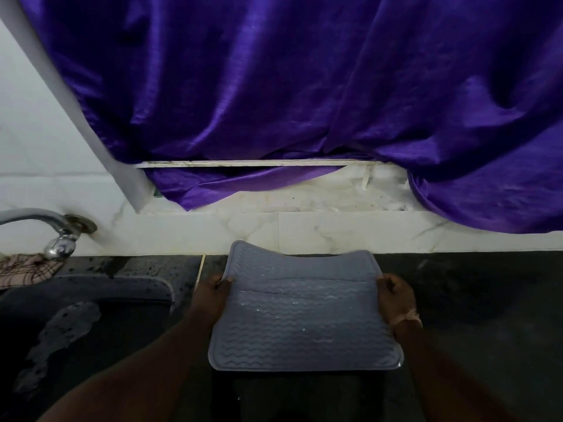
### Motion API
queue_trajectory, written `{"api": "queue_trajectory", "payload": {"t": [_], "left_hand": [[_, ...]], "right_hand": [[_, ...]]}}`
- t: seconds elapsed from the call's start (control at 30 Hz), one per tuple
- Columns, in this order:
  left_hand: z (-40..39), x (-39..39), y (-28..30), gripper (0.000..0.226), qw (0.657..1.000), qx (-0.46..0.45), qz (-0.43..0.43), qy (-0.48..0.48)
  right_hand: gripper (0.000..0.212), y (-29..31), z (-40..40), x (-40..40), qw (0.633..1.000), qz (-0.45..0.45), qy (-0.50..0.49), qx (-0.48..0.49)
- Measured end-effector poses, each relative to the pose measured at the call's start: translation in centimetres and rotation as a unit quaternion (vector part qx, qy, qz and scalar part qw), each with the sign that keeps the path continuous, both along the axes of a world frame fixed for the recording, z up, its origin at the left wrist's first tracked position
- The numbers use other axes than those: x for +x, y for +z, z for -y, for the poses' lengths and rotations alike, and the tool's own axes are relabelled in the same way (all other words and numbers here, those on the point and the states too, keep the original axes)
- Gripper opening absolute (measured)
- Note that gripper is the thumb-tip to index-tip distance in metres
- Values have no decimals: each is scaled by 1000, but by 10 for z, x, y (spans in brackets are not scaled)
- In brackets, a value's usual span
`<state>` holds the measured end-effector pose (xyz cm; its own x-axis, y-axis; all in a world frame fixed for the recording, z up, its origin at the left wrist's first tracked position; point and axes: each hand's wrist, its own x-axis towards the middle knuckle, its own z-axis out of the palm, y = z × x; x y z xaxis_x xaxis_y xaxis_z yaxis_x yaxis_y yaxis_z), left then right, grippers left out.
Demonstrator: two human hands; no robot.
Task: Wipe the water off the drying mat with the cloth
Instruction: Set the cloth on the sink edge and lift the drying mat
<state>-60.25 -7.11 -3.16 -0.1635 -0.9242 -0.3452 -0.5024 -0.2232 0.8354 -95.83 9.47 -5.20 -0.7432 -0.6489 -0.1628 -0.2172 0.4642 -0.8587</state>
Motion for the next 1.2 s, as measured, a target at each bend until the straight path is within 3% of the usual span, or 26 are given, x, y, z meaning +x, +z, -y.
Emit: {"api": "queue_trajectory", "payload": {"t": [0.27, 0.37, 0.5, 0.63, 0.73, 0.93, 1.03, 1.2], "left_hand": [[-9, 4, -24, 23, 998, -2, 52, 19], [-19, 0, -19, 19, 998, 0, 46, 40], [-37, 10, -19, 19, 998, -23, 51, -4], [-63, 23, -25, 36, 995, -53, 75, -37], [-76, 23, -19, 26, 995, -36, 82, -40], [-74, 37, -27, 41, 990, 56, 125, -27], [-72, 38, -29, 28, 984, 47, 164, -42], [-46, 31, -31, 40, 979, 24, 198, -30]], "right_hand": [[29, -25, 2, -5, 999, 19, -6, 51], [45, -28, -3, -6, 994, 43, -6, 100], [62, -23, -21, 0, 989, 55, -10, 134], [71, -21, -44, 21, 983, 25, 5, 182], [58, -20, -57, 29, 982, -11, 28, 184], [38, -22, -75, 22, 977, -44, 20, 209], [37, -29, -76, 18, 972, -55, 15, 230], [32, -26, -42, 7, 971, -60, 2, 229]]}}
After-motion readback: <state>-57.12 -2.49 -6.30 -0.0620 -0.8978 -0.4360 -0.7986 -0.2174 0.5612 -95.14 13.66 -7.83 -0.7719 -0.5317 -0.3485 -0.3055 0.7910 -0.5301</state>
